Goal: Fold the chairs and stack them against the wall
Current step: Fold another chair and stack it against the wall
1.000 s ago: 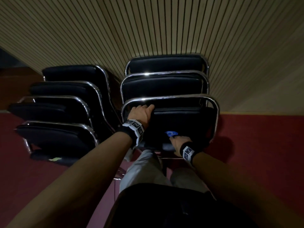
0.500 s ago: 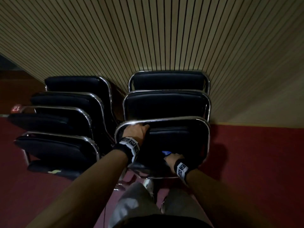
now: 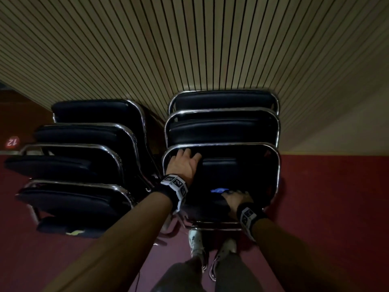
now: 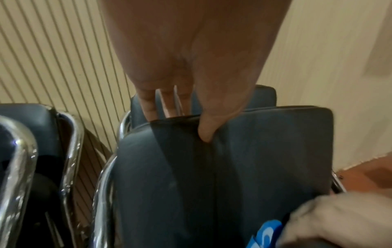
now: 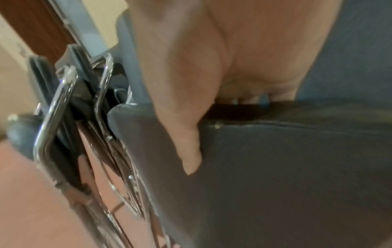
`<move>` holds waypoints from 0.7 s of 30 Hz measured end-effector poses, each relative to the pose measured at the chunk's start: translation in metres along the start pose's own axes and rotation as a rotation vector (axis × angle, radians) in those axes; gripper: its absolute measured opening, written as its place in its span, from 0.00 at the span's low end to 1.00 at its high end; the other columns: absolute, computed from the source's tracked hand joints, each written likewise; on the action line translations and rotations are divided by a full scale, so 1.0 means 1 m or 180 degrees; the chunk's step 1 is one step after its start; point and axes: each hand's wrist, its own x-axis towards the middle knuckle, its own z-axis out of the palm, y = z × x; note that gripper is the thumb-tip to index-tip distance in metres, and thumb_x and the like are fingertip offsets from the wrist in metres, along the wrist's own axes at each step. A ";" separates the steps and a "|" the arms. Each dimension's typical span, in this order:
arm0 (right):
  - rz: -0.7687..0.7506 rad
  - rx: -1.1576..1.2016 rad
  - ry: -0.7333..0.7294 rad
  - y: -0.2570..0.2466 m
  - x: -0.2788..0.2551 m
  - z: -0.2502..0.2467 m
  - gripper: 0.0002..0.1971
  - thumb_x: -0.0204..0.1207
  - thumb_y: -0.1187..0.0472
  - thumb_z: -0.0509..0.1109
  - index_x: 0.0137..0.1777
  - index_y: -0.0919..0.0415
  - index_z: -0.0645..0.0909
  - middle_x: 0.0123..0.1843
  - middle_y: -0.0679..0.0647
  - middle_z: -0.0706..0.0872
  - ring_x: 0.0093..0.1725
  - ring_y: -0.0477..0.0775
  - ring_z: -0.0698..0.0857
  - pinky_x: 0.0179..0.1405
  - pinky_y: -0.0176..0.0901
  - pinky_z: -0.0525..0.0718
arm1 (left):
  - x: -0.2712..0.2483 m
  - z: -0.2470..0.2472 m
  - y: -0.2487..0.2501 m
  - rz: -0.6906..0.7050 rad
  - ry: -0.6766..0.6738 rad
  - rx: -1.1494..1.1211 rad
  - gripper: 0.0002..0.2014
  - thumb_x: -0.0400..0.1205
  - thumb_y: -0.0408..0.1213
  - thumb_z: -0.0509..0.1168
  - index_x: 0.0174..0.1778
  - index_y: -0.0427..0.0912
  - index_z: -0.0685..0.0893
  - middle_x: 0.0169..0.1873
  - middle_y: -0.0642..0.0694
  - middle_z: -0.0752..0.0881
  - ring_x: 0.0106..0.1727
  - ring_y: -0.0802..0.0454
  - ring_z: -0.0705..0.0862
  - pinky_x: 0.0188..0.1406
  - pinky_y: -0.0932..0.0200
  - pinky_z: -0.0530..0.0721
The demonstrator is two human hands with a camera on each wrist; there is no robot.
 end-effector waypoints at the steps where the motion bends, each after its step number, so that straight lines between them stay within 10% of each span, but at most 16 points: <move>1: 0.0112 -0.0015 -0.0039 -0.001 0.000 -0.002 0.39 0.76 0.48 0.73 0.85 0.47 0.60 0.81 0.51 0.71 0.79 0.60 0.71 0.77 0.61 0.68 | -0.002 0.000 -0.004 -0.0002 0.0026 -0.0005 0.27 0.83 0.47 0.63 0.78 0.54 0.67 0.69 0.42 0.72 0.71 0.39 0.70 0.69 0.43 0.75; 12: 0.0283 0.0163 0.0033 -0.001 0.009 -0.014 0.43 0.72 0.56 0.78 0.83 0.46 0.58 0.80 0.50 0.69 0.79 0.65 0.68 0.73 0.74 0.66 | -0.023 0.014 -0.017 0.0092 -0.0181 -0.0190 0.45 0.81 0.38 0.64 0.88 0.51 0.41 0.86 0.35 0.48 0.87 0.36 0.47 0.86 0.39 0.53; 21: 0.0393 0.0090 0.0150 -0.031 0.007 -0.006 0.47 0.71 0.55 0.79 0.84 0.47 0.54 0.80 0.53 0.64 0.81 0.66 0.58 0.72 0.84 0.59 | -0.019 0.038 -0.011 -0.0496 -0.0361 0.0456 0.37 0.89 0.40 0.47 0.85 0.44 0.26 0.83 0.33 0.26 0.85 0.33 0.31 0.86 0.38 0.44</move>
